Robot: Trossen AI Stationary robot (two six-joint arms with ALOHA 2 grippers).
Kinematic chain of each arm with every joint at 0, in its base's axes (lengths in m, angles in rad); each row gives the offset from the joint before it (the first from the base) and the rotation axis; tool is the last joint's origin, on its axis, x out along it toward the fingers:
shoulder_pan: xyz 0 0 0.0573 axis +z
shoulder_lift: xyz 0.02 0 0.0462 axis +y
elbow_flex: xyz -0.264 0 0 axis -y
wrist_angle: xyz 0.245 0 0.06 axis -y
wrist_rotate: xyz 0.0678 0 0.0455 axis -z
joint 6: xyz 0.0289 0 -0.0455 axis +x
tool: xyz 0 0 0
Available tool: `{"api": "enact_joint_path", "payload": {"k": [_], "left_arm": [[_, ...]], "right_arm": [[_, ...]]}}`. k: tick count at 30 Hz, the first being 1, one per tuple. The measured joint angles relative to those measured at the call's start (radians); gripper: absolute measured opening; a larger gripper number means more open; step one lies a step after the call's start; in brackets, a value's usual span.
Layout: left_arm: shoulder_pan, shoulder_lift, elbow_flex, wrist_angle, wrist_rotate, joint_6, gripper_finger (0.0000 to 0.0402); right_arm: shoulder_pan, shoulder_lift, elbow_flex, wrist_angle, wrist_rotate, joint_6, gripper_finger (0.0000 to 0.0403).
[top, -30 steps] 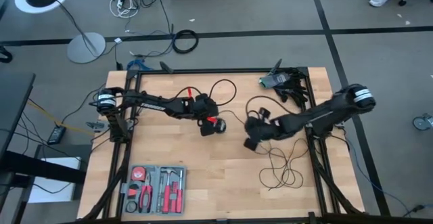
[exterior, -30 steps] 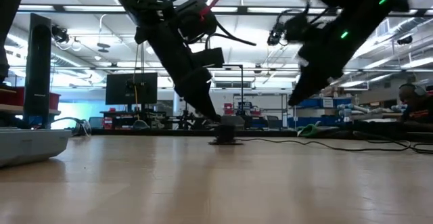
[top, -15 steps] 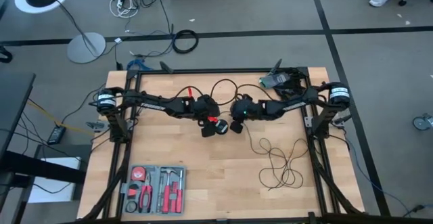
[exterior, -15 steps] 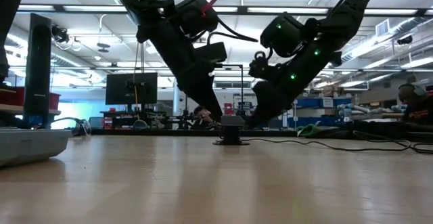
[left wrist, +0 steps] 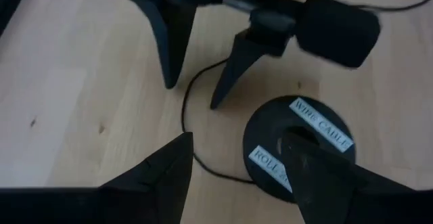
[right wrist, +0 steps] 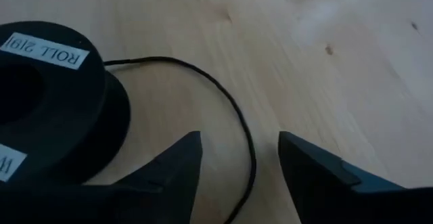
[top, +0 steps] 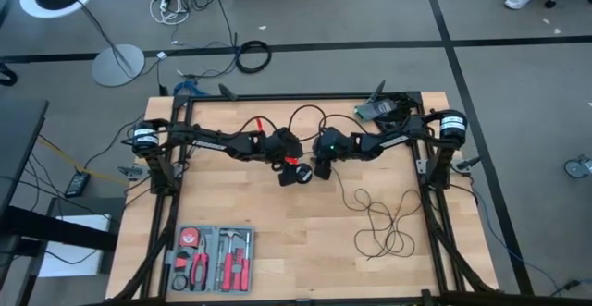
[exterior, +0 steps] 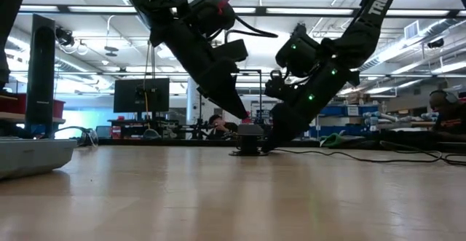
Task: Coil cords
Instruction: Uncoil the black wire from the spool
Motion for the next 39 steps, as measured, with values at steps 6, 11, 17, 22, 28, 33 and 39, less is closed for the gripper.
{"api": "enact_joint_path", "payload": {"k": [6, 11, 17, 22, 28, 33, 39], "left_arm": [[0.000, 0.000, 0.000, 0.004, 0.022, 0.000, 0.0229], [0.000, 0.000, 0.000, 0.006, 0.035, 0.000, 0.0229], [-0.001, 0.000, -0.002, 0.012, 0.074, -0.012, 0.0229], [-0.010, 0.014, -0.003, 0.024, 0.076, -0.025, 0.0229], [-0.028, 0.058, -0.006, 0.029, 0.068, -0.033, 0.0229], [-0.026, 0.060, -0.004, 0.031, 0.022, -0.033, 0.0229], [-0.026, 0.060, -0.004, -0.003, 0.003, -0.035, 0.0229]], "right_arm": [[0.014, 0.019, 0.002, -0.019, 0.006, 0.051, 0.0113], [0.035, 0.020, 0.001, -0.018, 0.019, 0.043, 0.0012], [0.051, 0.024, -0.005, 0.027, 0.025, 0.072, 0.0017], [0.052, 0.025, -0.005, 0.038, 0.022, 0.074, 0.0005], [0.053, 0.026, -0.005, 0.041, 0.013, 0.080, 0.0003], [0.059, 0.026, -0.004, 0.039, 0.014, 0.100, 0.0003], [0.067, 0.022, 0.000, -0.021, 0.001, 0.155, 0.0001]]}}
